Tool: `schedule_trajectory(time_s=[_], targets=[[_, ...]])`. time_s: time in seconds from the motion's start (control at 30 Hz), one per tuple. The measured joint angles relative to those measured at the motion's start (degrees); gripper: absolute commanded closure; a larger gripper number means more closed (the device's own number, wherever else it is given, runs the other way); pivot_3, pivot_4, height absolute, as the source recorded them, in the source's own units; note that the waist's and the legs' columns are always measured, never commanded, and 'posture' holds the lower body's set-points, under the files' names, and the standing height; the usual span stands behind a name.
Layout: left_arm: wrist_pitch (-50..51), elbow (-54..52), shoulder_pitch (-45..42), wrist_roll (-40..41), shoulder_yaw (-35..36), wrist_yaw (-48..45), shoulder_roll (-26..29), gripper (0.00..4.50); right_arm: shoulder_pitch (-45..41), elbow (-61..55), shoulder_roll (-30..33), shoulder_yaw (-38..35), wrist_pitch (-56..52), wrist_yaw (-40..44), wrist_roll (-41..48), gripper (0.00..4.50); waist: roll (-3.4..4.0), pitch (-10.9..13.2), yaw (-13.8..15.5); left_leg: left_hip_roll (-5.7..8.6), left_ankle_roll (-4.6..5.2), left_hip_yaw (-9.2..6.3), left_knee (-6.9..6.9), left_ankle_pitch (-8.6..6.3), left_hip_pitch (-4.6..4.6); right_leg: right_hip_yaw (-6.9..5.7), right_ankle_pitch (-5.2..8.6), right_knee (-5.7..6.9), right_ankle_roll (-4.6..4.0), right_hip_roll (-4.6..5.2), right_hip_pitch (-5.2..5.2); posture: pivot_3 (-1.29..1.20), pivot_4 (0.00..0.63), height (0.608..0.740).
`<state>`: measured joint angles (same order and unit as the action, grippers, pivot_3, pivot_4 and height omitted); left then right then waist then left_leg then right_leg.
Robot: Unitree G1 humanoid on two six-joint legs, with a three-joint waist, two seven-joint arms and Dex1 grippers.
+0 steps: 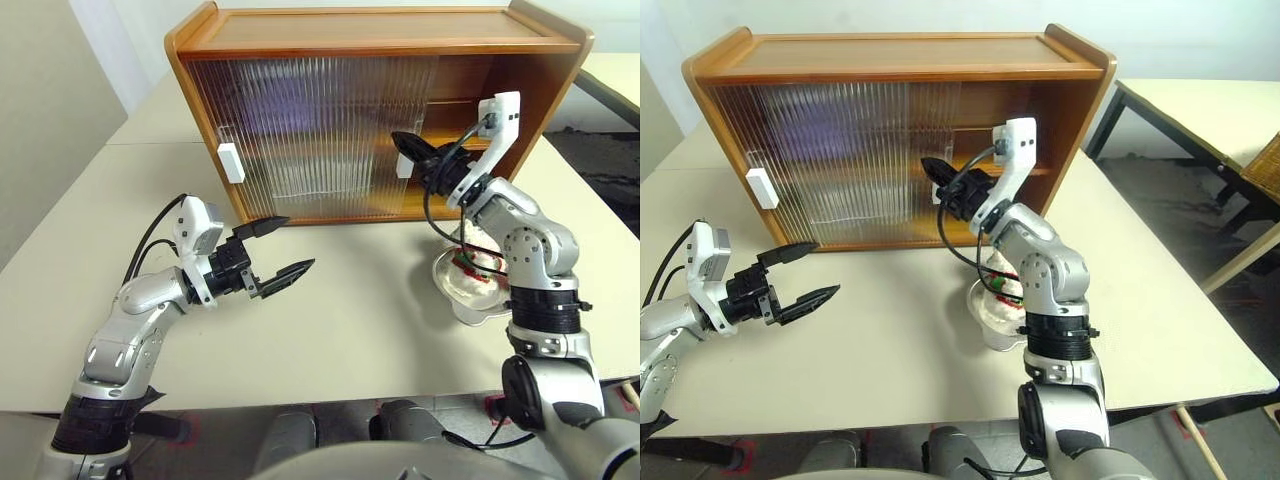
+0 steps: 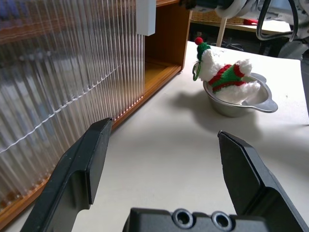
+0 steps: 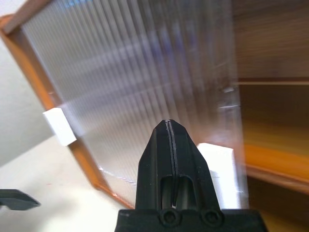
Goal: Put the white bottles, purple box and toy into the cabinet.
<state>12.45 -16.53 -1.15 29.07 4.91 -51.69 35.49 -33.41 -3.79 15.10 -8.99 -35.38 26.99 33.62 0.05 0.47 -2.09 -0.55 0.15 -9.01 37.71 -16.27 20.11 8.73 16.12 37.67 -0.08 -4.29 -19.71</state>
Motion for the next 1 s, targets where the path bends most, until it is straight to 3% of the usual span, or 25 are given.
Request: schedule_trajectory(time_s=[0.33,0.53,1.0], targets=[[0.39,0.00,-0.09,0.01,-0.01,-0.44,0.06,0.00,3.50,-0.37,4.98,-3.72,-0.16,-0.21,0.28,4.46,-0.01,-0.01,0.03,0.00,0.00,0.05,0.01,0.00,-0.01,0.02,0.01,0.20,0.02,-0.05,0.01,-0.03,0.001,0.740],[0.58,0.00,-0.47,0.01,-0.02,-0.64,0.06,0.00,4.84,-0.68,2.94,-2.57,-0.57,-0.74,0.27,4.46,-0.01,-0.01,-0.25,0.02,-0.02,0.04,0.03,0.02,-0.09,0.07,0.21,0.47,0.26,-0.09,-0.01,-0.03,0.002,0.740],[1.15,-0.58,-0.03,0.04,0.05,-0.51,0.37,0.00,2.94,-0.38,-0.98,-0.12,-1.00,-1.38,0.20,4.46,-0.01,0.00,-0.15,-0.02,-0.04,-0.03,-0.04,0.03,-0.08,0.05,0.25,0.51,-0.05,-0.10,-0.05,-0.01,0.010,0.740]])
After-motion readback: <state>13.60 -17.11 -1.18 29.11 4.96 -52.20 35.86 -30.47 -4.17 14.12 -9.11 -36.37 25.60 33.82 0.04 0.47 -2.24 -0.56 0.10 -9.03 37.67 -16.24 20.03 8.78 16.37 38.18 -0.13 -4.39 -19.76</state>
